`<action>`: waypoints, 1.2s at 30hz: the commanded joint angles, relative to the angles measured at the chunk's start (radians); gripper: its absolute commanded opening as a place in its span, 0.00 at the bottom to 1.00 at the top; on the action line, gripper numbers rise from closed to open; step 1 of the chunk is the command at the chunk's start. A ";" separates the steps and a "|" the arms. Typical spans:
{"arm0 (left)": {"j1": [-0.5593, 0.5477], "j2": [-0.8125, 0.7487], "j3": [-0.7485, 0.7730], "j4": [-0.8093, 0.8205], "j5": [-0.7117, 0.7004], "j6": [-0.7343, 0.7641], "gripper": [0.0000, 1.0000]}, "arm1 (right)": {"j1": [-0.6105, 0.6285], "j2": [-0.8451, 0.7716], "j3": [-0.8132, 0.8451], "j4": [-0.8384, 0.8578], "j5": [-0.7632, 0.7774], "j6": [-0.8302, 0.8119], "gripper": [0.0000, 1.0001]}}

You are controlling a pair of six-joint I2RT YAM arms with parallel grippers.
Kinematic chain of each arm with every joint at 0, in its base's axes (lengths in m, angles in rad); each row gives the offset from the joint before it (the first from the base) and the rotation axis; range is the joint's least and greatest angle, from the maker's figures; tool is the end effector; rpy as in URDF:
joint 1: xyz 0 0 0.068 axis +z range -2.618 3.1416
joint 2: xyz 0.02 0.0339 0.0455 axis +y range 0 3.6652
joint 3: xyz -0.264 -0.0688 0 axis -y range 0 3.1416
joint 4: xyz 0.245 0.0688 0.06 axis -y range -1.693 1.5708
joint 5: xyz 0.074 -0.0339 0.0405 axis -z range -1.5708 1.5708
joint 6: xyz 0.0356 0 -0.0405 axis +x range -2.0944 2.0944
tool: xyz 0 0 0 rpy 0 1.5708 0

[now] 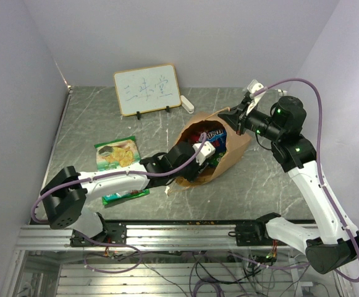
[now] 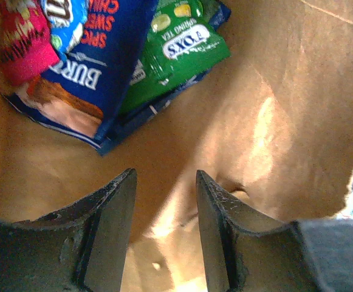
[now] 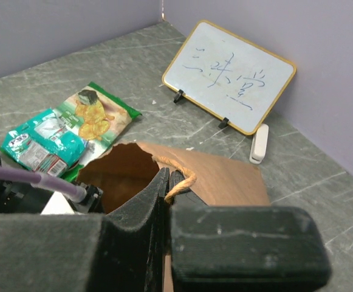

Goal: Take the snacks out of the paper bag
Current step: Take out the snack from the paper bag.

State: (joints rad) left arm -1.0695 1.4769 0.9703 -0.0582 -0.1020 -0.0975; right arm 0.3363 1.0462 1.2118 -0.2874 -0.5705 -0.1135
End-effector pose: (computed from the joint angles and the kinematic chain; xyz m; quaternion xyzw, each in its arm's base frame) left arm 0.1623 -0.2885 0.2514 0.3870 0.7852 -0.2280 0.4264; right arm 0.2039 0.0916 0.4289 -0.3421 0.6589 0.2801 0.6086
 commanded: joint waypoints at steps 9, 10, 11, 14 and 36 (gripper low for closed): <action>0.020 0.090 0.006 0.191 -0.036 0.346 0.61 | 0.004 0.007 0.073 -0.028 -0.025 -0.014 0.00; 0.021 0.106 0.008 0.206 -0.031 0.368 0.62 | 0.004 0.010 0.078 -0.037 -0.027 -0.019 0.00; 0.023 0.119 0.008 0.218 -0.024 0.388 0.62 | 0.005 0.013 0.085 -0.050 -0.028 -0.024 0.00; 0.025 0.165 0.012 0.256 -0.041 0.418 0.65 | 0.005 0.027 0.112 -0.082 -0.028 -0.041 0.00; 0.097 0.291 0.185 0.200 -0.124 0.396 0.28 | 0.004 0.045 0.124 -0.044 -0.012 -0.027 0.00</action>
State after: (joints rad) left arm -0.9802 1.8355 1.1049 0.1677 -0.2543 0.3286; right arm 0.3370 1.1225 1.3296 -0.3786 -0.5938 -0.1474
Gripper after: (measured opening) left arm 0.330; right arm 0.009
